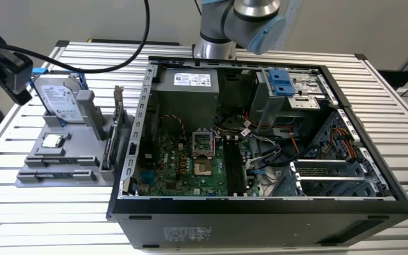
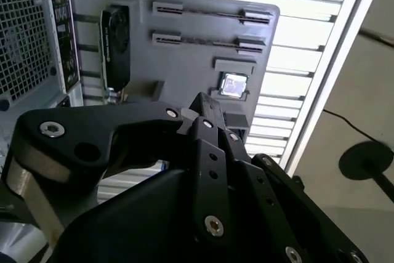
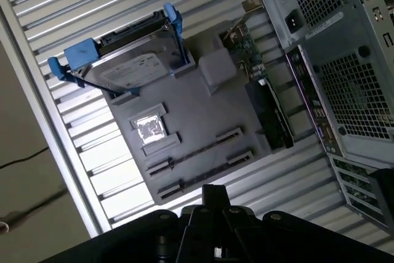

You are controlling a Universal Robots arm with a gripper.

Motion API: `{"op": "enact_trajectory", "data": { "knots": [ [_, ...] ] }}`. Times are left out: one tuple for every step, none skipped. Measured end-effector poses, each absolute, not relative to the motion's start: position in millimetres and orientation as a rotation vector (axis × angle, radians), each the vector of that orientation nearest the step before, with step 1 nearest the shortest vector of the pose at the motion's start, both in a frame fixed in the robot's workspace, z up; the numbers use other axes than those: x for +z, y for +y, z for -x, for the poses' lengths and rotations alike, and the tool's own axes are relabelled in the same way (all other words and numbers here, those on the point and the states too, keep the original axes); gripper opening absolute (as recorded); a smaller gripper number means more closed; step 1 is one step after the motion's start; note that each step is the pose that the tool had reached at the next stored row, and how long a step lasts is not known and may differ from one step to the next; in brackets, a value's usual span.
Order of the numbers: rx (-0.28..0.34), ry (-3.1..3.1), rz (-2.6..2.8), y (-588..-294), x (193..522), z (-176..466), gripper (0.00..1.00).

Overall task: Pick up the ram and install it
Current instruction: 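Pick up the ram and move it above insertion slot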

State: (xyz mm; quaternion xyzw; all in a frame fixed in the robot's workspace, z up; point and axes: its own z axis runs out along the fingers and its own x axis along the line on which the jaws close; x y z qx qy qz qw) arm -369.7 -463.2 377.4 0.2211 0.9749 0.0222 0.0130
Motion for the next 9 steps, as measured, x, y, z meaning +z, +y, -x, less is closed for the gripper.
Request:
{"op": "enact_trajectory", "data": {
  "knots": [
    [0.069,3.034,-0.706,-463.3,377.1,369.8,0.0],
    [0.069,3.029,-0.722,-463.2,376.8,370.0,0.0],
    [0.068,3.025,-0.739,-463.2,376.5,370.1,0.0],
    [0.068,3.021,-0.756,-463.3,376.3,370.2,0.0],
    [0.068,3.016,-0.773,-463.2,376.0,370.4,0.0],
    [0.068,3.012,-0.79,-463.3,375.7,370.5,0.0],
    [0.068,3.007,-0.807,-463.2,375.4,370.7,0.0],
    [0.067,3.002,-0.824,-463.2,375.2,370.8,0.0],
    [0.067,2.997,-0.839,-463.3,374.9,371.0,0.0]
  ]
}}
